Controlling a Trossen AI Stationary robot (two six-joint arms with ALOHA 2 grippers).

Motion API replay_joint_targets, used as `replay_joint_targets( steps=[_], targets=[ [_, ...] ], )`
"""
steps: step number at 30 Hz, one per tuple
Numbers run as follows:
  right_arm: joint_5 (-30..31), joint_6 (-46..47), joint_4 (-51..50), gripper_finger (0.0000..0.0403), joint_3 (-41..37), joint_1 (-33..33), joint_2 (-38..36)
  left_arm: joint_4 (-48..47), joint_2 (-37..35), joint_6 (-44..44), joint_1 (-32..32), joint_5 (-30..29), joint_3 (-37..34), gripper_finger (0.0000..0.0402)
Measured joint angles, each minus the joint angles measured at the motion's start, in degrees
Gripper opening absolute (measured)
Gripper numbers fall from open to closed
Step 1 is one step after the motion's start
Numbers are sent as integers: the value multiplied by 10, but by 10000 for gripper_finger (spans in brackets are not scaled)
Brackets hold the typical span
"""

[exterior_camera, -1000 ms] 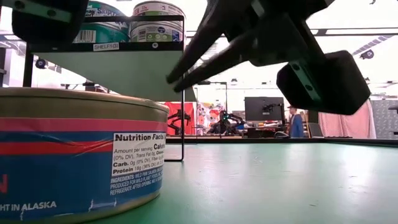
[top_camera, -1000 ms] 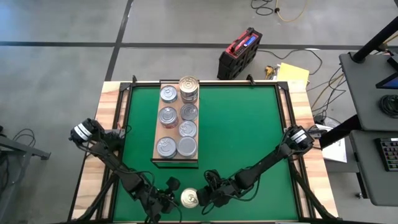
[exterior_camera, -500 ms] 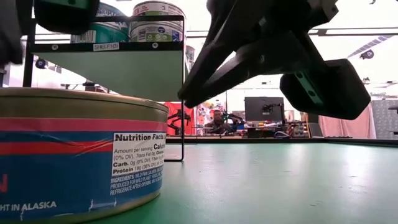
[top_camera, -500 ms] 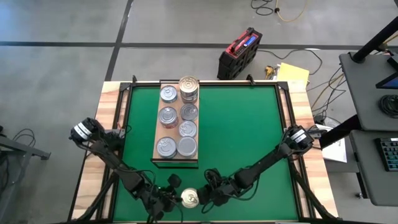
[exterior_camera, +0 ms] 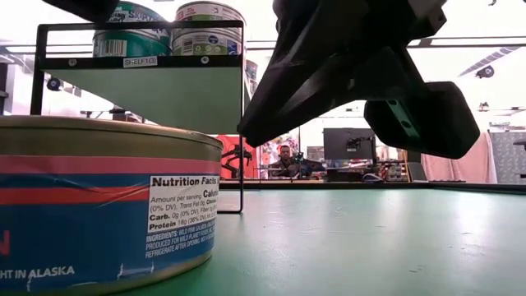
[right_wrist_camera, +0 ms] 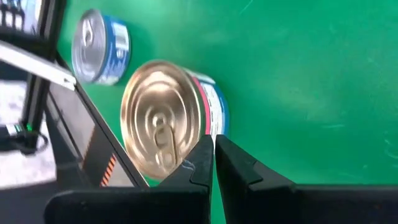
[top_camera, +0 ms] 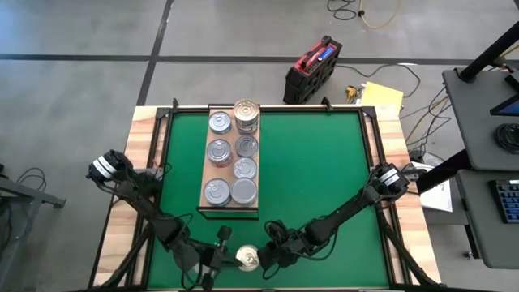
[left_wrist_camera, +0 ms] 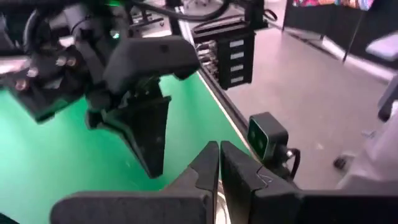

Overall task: Stack canned seafood by type on shelf
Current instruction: Stack the blue and pink tuna can on top of the blue and pink tuna cans on the shelf

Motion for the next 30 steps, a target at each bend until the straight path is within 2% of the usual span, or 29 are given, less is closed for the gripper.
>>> replay_joint_targets(
  steps=[6,11,15,30],
  targets=[
    [-38,-24,0,9,0,-14,0,-48,12,-135,-8,0,-6,0],
    [-44,-27,9,9,-1,-20,-4,-179,11,-224,-16,0,26,0],
    [-43,-23,9,9,-1,-19,-6,-225,18,-225,-18,-15,48,0],
    [-41,87,22,9,-1,-7,-6,-226,54,-233,-18,-14,51,0]
  ],
)
